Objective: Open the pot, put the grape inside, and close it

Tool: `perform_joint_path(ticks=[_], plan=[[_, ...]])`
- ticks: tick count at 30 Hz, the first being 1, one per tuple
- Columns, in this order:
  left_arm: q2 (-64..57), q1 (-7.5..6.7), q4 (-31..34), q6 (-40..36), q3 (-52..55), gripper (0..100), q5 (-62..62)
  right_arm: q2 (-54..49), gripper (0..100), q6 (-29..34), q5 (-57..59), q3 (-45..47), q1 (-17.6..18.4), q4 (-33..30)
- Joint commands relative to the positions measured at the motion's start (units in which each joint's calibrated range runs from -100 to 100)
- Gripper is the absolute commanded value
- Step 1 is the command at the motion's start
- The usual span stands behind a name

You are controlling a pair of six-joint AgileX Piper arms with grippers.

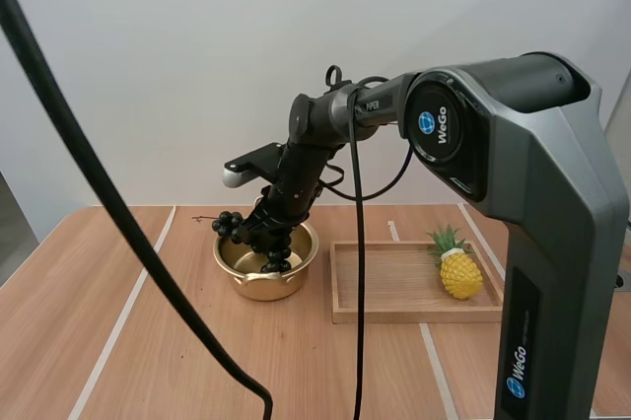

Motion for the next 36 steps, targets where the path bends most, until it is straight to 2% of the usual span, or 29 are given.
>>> perform_joint_path(ticks=[1,5,13,20,32,36], plan=[[0.2,-0.01,-1.0,0.1,-0.1,0,0.3,0.9,0,2.1,-2.1,-0.5,0.0,-3.6],[0.2,-0.01,-1.0,0.1,-0.1,0,0.5,3.4,0,5.0,-2.2,-0.5,0.0,-7.4],[0.2,-0.01,-1.2,0.1,-0.1,0,2.0,6.0,0,5.8,-2.2,-0.5,0.0,-8.3],[0.2,-0.01,-1.2,0.2,-0.1,0,2.0,10.1,0,8.3,-1.2,-0.5,0.0,-12.1],[0.2,-0.01,-1.2,0.2,-0.1,0,2.0,11.4,0,8.9,-2.3,-0.5,0.0,-11.7],[0.2,-0.01,-1.2,0.2,-0.1,0,2.0,11.4,0,11.2,-2.6,-0.5,0.0,-11.7]])
